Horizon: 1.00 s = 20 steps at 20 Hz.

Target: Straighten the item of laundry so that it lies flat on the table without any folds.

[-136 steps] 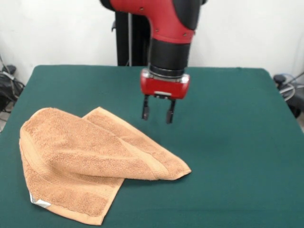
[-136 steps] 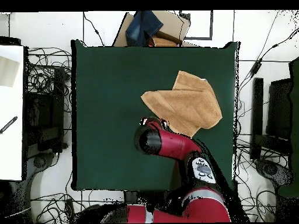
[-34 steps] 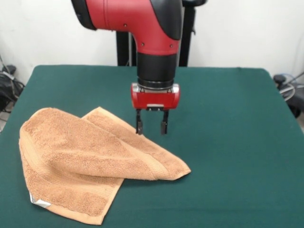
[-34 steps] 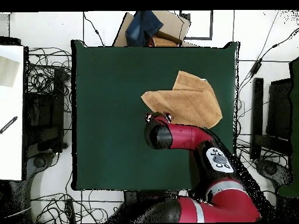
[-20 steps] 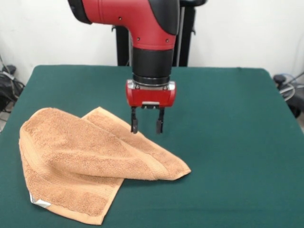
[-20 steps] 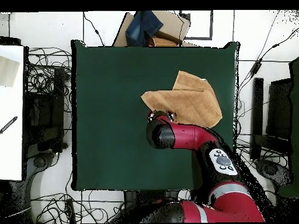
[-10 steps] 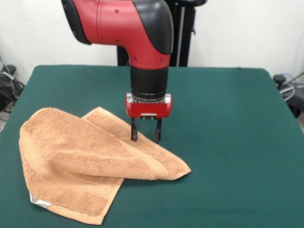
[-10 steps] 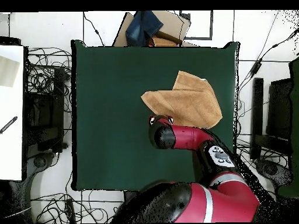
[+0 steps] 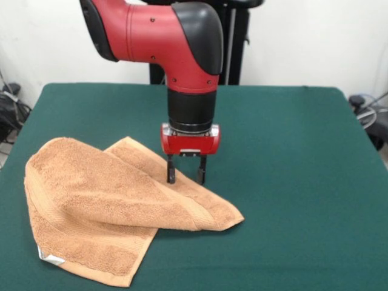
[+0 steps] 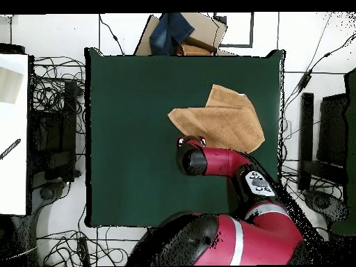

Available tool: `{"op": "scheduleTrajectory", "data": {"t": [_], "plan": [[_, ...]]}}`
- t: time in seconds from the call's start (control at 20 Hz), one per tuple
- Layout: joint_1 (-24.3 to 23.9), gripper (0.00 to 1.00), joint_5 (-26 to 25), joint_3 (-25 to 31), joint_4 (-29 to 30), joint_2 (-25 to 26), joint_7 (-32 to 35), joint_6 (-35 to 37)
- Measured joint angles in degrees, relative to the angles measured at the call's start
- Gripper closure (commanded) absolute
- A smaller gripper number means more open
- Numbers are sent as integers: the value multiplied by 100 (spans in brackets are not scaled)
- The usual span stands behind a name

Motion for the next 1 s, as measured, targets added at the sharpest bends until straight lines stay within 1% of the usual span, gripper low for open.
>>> {"op": "scheduleTrajectory", "data": {"t": [0.1,0.15,0.4,1.0], "plan": [[45,0,-1,-32,-36,10,0,6],[112,100,-1,-98,-96,17,0,55],[63,100,0,-114,-206,54,0,70],[61,100,-1,-106,-206,45,0,100]]}}
